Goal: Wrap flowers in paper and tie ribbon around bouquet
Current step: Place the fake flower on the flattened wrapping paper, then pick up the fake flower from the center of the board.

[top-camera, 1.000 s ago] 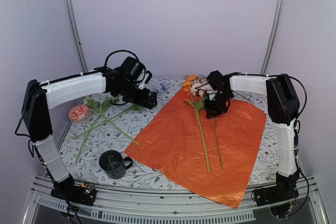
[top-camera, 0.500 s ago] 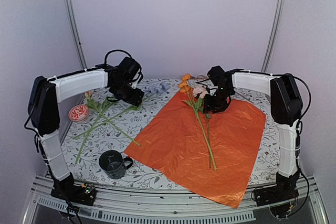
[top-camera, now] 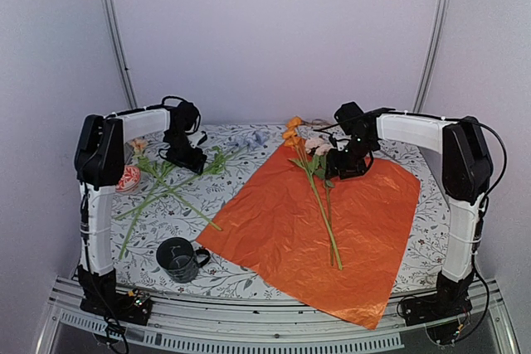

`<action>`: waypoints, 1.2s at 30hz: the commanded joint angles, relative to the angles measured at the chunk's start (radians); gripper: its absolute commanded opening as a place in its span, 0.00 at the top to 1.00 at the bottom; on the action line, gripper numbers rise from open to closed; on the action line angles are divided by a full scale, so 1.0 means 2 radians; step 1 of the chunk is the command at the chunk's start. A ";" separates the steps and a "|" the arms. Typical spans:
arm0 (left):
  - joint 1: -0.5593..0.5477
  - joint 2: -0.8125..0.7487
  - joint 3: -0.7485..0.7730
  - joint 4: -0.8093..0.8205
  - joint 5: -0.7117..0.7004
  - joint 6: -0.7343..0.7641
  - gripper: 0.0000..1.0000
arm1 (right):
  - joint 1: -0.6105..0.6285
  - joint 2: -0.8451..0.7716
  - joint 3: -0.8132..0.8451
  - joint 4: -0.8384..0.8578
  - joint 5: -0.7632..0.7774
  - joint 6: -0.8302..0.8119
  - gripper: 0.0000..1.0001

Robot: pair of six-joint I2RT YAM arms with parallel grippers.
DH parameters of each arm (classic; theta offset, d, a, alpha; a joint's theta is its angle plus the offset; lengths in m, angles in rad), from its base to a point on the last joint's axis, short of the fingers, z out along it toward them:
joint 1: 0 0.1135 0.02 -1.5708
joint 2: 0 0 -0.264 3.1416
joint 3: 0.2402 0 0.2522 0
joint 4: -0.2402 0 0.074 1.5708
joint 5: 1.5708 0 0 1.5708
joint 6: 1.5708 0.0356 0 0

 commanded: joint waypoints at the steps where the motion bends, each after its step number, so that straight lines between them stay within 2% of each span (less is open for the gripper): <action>1: -0.002 0.018 -0.006 -0.012 0.041 0.018 0.26 | 0.000 -0.017 -0.012 0.003 0.007 -0.010 0.49; 7: -0.004 0.020 -0.052 0.005 0.040 0.005 0.44 | 0.001 -0.017 -0.012 0.001 0.010 -0.015 0.49; 9: -0.004 0.032 -0.056 0.001 0.023 -0.001 0.60 | 0.001 -0.018 -0.010 0.001 0.009 -0.016 0.49; 12: -0.005 0.039 -0.063 0.006 0.019 -0.007 0.98 | 0.002 -0.021 -0.010 0.000 0.009 -0.016 0.49; 18: -0.007 -0.017 -0.082 0.054 0.034 -0.029 1.00 | 0.004 -0.032 -0.010 -0.007 0.015 -0.018 0.49; 24: -0.012 -0.131 -0.097 0.122 0.050 -0.062 1.00 | 0.005 -0.066 -0.009 -0.001 0.003 -0.015 0.49; 27: -0.031 -0.209 -0.107 0.163 0.041 -0.069 1.00 | 0.008 -0.098 -0.011 0.026 -0.023 -0.017 0.49; 31: -0.084 -0.312 -0.137 0.256 0.049 -0.070 1.00 | 0.027 -0.156 -0.020 0.112 -0.110 -0.038 0.48; 34: -0.130 -0.382 -0.185 0.359 0.107 -0.083 1.00 | 0.048 -0.205 -0.041 0.218 -0.213 -0.049 0.47; 36: -0.156 -0.418 -0.219 0.434 0.168 -0.109 1.00 | 0.063 -0.237 -0.065 0.325 -0.278 -0.039 0.46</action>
